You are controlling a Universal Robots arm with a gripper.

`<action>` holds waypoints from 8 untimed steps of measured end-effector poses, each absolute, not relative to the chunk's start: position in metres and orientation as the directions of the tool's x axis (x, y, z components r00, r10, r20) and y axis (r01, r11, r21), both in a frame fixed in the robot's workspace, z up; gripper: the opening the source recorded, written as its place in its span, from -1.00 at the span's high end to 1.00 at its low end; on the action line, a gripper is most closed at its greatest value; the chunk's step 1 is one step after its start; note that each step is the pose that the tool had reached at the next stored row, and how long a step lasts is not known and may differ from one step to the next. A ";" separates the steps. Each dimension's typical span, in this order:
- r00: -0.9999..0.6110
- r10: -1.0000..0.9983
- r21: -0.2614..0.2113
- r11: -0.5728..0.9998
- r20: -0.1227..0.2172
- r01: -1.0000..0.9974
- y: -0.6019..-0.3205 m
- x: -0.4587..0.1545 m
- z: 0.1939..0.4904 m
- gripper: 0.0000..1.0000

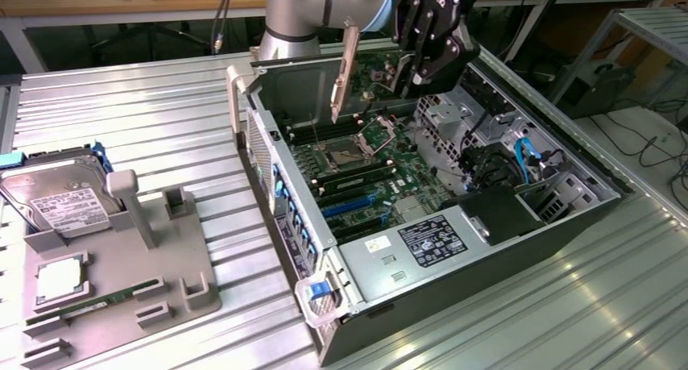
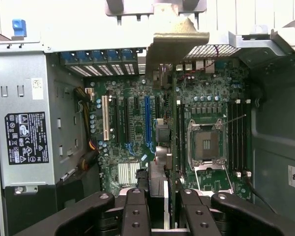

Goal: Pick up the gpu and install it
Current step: 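Insert the gpu into the slot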

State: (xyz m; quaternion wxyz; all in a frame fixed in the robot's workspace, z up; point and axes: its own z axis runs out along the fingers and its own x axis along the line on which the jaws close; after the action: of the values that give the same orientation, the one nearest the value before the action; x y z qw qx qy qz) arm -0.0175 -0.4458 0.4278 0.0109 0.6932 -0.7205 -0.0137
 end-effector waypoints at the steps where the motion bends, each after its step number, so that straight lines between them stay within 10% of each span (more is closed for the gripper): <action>1: -0.039 -0.999 0.035 0.038 -0.003 -0.999 -0.446 -0.018 0.428 0.44; 8: -0.039 -0.999 0.035 0.038 -0.003 -0.999 -0.446 -0.018 0.426 0.44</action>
State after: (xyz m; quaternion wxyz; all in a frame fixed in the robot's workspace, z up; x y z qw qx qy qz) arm -0.0175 -0.4458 0.4260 0.0109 0.6932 -0.7205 -0.0136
